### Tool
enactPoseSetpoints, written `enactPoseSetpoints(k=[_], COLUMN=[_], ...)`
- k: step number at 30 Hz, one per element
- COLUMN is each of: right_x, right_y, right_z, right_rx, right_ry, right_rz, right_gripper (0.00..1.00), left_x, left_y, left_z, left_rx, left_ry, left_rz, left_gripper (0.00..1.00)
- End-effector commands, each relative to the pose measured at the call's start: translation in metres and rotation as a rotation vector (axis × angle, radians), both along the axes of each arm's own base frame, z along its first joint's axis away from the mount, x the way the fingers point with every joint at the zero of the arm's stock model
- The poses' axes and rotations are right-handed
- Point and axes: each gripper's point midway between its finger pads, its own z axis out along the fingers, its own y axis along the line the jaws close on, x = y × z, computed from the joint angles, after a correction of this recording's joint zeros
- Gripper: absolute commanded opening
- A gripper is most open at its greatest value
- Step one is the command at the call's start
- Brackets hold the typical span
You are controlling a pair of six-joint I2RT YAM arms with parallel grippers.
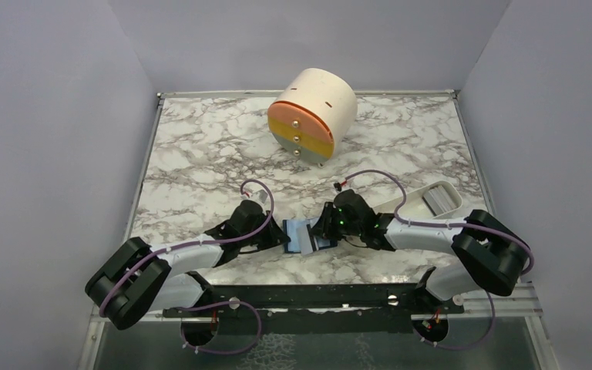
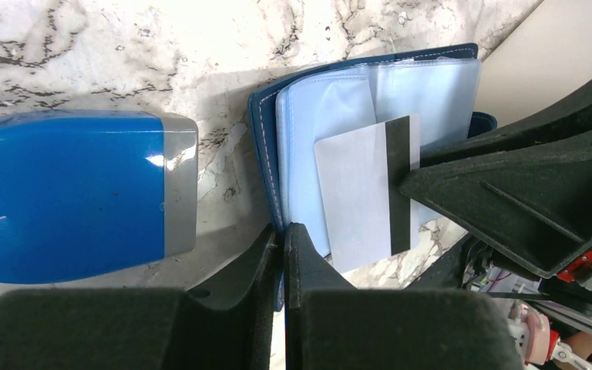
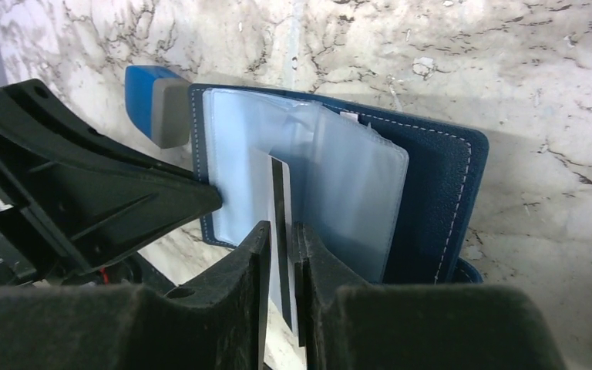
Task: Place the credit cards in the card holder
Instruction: Insert the credit card into the card holder.
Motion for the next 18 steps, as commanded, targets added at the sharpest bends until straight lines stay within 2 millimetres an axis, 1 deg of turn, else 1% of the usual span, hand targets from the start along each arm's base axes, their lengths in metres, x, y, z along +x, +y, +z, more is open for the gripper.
enactPoseSetpoints(k=[1, 4, 8, 16, 18], right_x=[-0.002, -0.002, 0.001, 0.012, 0.013], right_y=[0.015, 0.015, 0.008, -0.004, -0.005], right_z=[0.015, 0.011, 0.008, 0.011, 0.01], right_rx=[0.093, 0.085, 0.07, 0.097, 0.103], right_ry=[-0.018, -0.012, -0.03, -0.087, -0.092], right_rz=[0.03, 0.035, 0.001, -0.099, -0.118], right_gripper=[0.16, 0.12, 0.01, 0.01, 0.01], left_x=[-0.005, -0.006, -0.006, -0.007, -0.007], left_y=[0.0, 0.0, 0.001, 0.002, 0.001], left_z=[-0.006, -0.005, -0.005, -0.004, -0.003], left_rx=[0.011, 0.008, 0.007, -0.007, -0.012], left_ry=[0.013, 0.011, 0.01, 0.021, 0.022], left_rz=[-0.02, -0.021, -0.018, 0.005, 0.005], left_gripper=[0.03, 0.01, 0.0, 0.0, 0.04])
